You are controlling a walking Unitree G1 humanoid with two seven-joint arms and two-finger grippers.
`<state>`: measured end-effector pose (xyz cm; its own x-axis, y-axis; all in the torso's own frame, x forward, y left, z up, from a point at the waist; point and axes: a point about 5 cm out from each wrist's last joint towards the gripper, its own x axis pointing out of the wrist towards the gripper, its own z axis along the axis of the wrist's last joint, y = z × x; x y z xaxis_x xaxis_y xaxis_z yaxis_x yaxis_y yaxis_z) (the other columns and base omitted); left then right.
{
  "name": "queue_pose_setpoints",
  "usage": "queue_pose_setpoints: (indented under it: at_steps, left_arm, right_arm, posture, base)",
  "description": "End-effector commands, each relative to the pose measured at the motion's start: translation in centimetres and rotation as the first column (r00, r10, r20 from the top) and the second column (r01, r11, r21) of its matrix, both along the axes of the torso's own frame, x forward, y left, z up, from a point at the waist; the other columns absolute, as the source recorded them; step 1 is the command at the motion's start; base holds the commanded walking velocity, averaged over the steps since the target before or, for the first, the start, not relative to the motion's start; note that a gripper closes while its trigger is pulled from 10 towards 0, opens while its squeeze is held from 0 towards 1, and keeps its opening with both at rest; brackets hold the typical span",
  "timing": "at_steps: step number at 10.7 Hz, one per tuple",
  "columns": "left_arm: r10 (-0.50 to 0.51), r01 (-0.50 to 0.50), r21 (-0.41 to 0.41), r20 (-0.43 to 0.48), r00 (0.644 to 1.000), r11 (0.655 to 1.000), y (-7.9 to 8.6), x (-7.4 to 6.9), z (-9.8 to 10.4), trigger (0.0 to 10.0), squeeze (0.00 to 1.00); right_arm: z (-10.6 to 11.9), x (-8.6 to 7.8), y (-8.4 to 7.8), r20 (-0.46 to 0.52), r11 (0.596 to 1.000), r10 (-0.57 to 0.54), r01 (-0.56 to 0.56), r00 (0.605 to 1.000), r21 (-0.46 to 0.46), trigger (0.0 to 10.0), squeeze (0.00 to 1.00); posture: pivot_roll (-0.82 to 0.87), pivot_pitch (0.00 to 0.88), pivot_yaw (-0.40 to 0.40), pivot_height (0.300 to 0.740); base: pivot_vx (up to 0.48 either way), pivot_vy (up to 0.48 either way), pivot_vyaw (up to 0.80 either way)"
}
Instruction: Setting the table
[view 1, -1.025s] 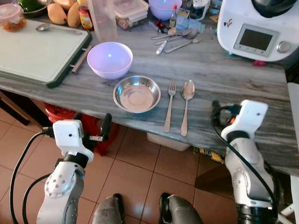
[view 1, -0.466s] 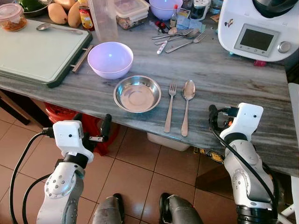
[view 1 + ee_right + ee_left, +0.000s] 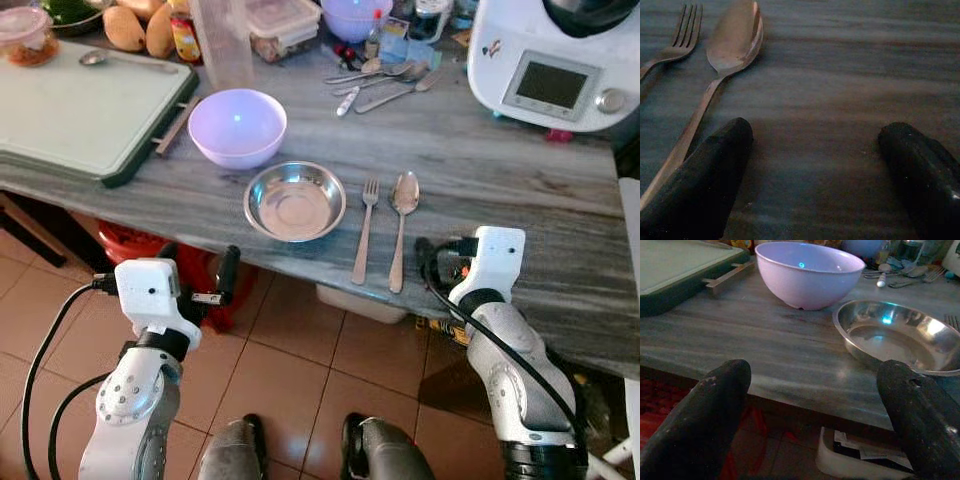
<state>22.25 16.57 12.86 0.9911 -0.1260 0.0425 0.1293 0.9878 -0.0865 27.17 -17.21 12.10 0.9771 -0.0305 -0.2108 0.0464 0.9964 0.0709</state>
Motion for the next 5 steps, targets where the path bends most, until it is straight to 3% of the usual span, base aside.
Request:
queue_pose_setpoints:
  at_steps: [1,5]
  left_arm:
    - [0.003,-0.003,0.010,-0.001,1.000,1.000,0.12,-0.14,0.16,10.0,0.00]
    - [0.001,-0.001,0.011,-0.001,1.000,1.000,0.03,-0.13,0.13,10.0,0.00]
  right_arm:
    - [-0.41,-0.23,-0.28,-0.026,1.000,-0.010,0.010,1.000,0.001,10.0,0.00]
    - [-1.05,0.43,-0.15,-0.082,0.999,0.034,-0.035,0.996,-0.007,10.0,0.00]
  posture:
    - [0.02,0.201,-0.006,0.740]
    - [0.02,0.201,-0.006,0.740]
  base:
    - [0.000,0.000,0.00]
    - [0.000,0.000,0.00]
